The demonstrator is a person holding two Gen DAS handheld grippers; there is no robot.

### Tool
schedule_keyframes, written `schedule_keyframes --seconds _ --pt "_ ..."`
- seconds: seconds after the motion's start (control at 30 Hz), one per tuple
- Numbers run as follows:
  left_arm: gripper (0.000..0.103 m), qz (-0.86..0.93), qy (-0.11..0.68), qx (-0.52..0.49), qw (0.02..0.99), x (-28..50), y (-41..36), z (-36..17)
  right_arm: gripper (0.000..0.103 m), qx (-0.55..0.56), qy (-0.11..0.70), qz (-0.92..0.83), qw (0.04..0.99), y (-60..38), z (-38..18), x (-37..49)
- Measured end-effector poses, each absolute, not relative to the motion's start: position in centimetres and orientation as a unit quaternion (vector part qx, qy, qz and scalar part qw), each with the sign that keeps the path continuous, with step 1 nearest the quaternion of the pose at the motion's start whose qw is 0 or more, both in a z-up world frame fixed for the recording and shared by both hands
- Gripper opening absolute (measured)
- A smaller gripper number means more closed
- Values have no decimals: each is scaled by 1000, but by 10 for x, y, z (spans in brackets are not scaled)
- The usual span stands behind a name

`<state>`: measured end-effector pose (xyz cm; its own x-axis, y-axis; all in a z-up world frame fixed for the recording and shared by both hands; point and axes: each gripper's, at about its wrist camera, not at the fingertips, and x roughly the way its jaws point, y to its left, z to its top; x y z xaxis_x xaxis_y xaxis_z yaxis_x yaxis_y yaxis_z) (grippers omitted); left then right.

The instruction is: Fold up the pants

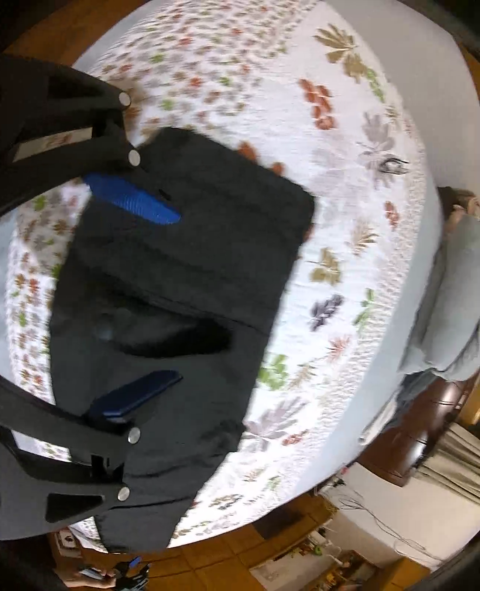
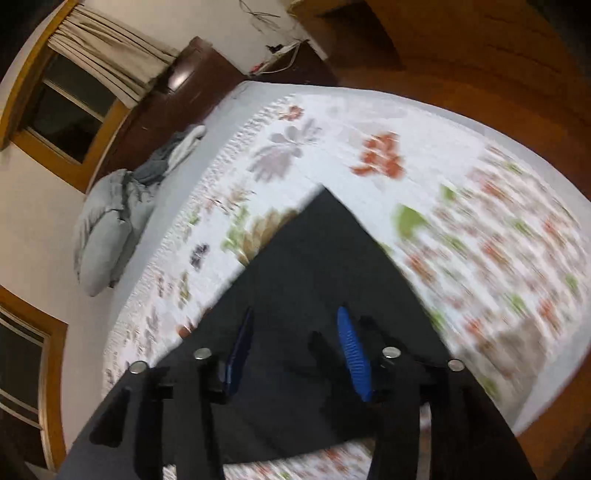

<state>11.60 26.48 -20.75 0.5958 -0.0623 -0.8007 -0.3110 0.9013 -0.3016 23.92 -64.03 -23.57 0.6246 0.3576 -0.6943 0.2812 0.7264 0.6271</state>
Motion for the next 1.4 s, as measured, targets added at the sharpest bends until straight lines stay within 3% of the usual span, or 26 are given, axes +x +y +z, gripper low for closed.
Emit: schedule_keyframes --seconds 0.27,0.47,0.73,0.83,1.13,1.23,1.3,1.4 --pt "82 99 487 -259 828 152 302 -232 51 386 479 3 788 -639 -272 326" --pt "83 96 501 -270 817 157 311 -246 46 389 496 19 776 -656 -281 328" --pt "87 111 466 -272 834 137 323 -223 74 395 508 46 764 -716 -269 245" --pt "87 122 468 -306 820 127 336 -230 79 442 489 32 751 -739 -284 189" --pt "87 136 465 -335 808 123 342 -234 82 574 408 62 707 -719 -332 126" --pt "88 136 464 -336 808 122 343 -232 89 586 390 56 708 -715 -334 129" --pt "88 139 464 -335 808 120 344 -232 89 596 380 57 706 -711 -333 132" --pt "88 142 462 -336 809 115 344 -232 81 593 365 64 715 -704 -325 133"
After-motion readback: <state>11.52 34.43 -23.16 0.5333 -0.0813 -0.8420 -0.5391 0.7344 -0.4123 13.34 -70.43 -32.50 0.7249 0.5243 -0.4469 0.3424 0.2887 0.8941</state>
